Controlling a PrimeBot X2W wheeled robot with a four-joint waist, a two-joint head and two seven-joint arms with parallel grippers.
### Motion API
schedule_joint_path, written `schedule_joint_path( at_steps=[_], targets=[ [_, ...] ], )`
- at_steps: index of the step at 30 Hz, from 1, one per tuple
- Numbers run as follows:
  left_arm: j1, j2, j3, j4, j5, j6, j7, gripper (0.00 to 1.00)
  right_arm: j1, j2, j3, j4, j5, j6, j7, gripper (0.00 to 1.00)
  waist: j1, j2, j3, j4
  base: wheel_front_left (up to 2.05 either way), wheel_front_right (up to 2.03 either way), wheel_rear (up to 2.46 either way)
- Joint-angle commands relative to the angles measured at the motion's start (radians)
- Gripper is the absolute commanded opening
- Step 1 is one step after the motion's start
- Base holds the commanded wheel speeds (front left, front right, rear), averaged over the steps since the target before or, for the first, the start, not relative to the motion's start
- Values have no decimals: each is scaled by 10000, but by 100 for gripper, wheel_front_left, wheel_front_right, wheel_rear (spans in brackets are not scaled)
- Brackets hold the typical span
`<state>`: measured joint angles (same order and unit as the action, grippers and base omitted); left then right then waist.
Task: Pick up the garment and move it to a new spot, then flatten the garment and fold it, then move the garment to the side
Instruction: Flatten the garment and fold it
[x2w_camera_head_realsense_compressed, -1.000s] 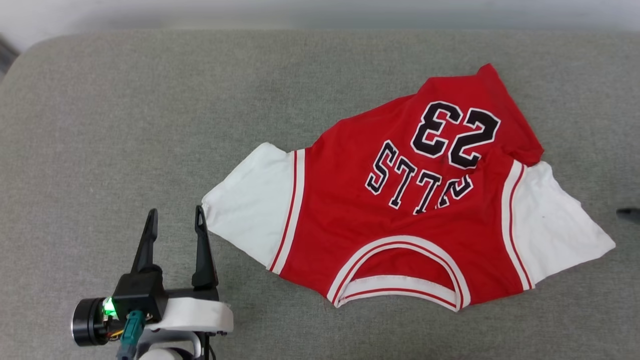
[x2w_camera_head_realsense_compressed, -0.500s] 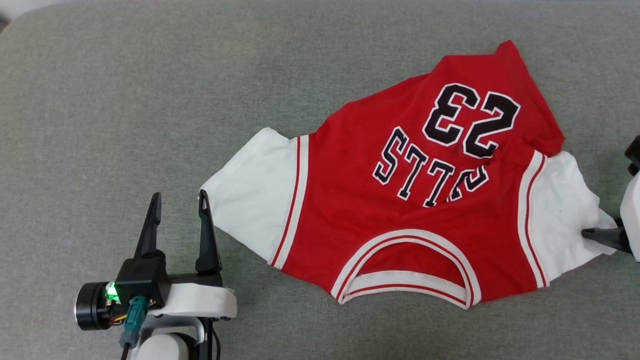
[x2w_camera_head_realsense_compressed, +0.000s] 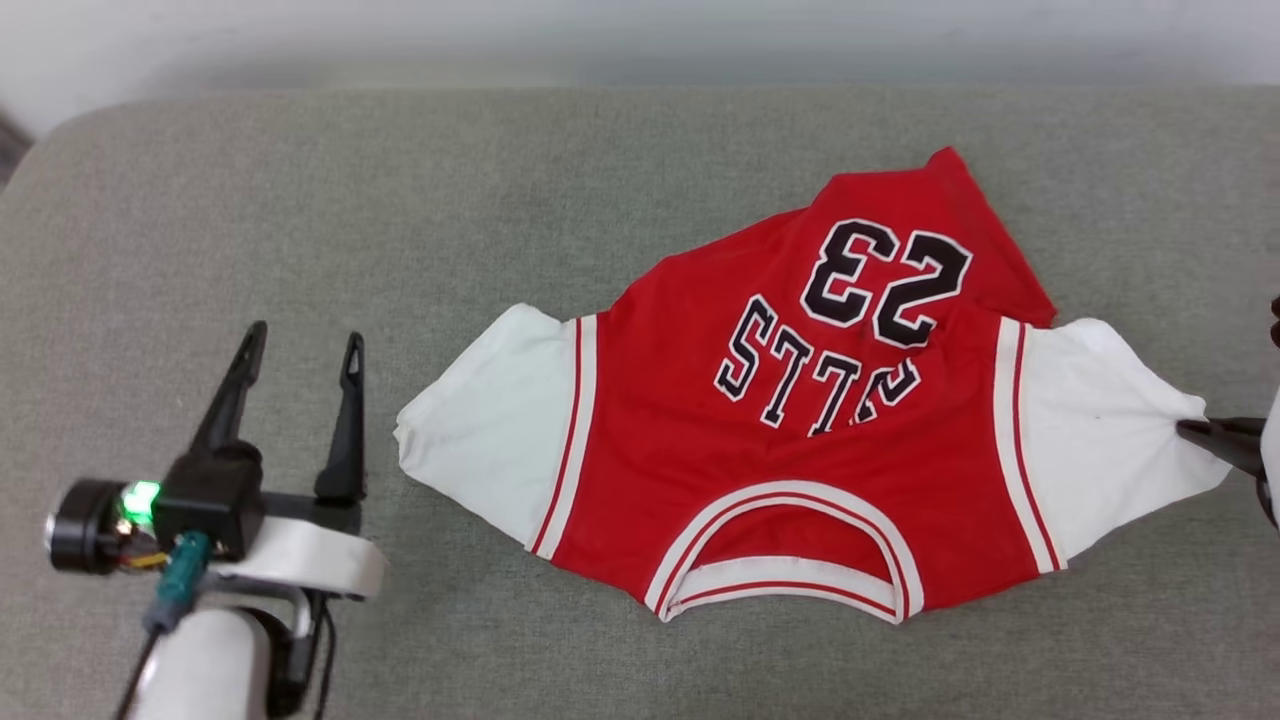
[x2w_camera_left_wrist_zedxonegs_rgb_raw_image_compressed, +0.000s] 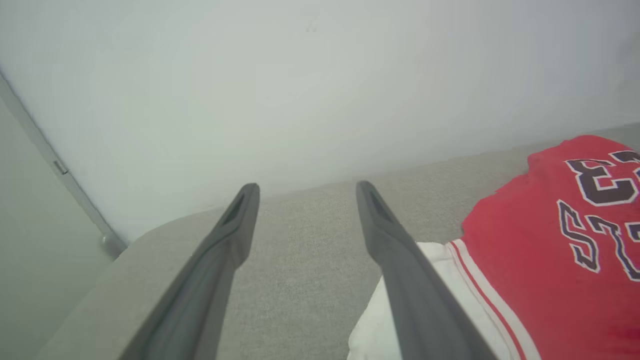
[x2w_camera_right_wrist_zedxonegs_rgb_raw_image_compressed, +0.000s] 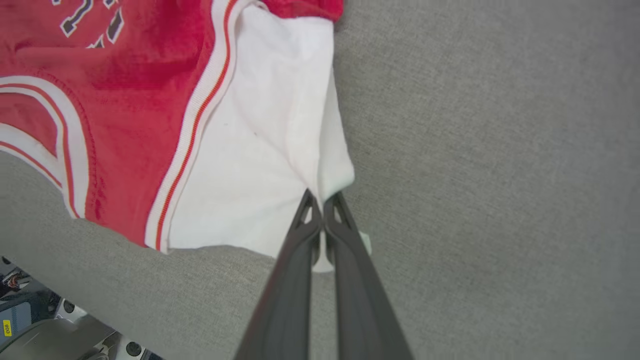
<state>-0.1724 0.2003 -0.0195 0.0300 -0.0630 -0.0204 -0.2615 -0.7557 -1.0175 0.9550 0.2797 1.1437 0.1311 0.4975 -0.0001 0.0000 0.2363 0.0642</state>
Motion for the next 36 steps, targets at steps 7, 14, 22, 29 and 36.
schedule_joint_path(
  at_steps=[7,14,22,29,36],
  targets=[
    [-1538,1566,-504,24,-292,-933,1732,100,1007,-604,-552,-1056,-17,-7,-664,0,1,0,-185,-324,0,0,0],
    [-2862,3238,-2211,-154,-2037,-1077,5000,100,1653,-449,-1151,-1413,-366,-7,-850,0,1,0,73,-501,0,0,0],
    [-4036,4980,-4130,-395,-4647,-1085,8521,100,1921,-142,-1756,-1555,-743,-7,-660,0,1,0,376,-668,0,0,0],
    [-4980,5804,-5685,-510,-6596,-1086,10878,100,1970,291,-2249,-1721,-1146,-7,-337,0,1,0,766,-797,0,0,0],
    [-5578,6104,-7000,158,-7284,-1087,11921,100,1846,603,-2596,-1949,-1492,-7,-40,0,1,0,1257,-947,0,0,0]
  ],
)
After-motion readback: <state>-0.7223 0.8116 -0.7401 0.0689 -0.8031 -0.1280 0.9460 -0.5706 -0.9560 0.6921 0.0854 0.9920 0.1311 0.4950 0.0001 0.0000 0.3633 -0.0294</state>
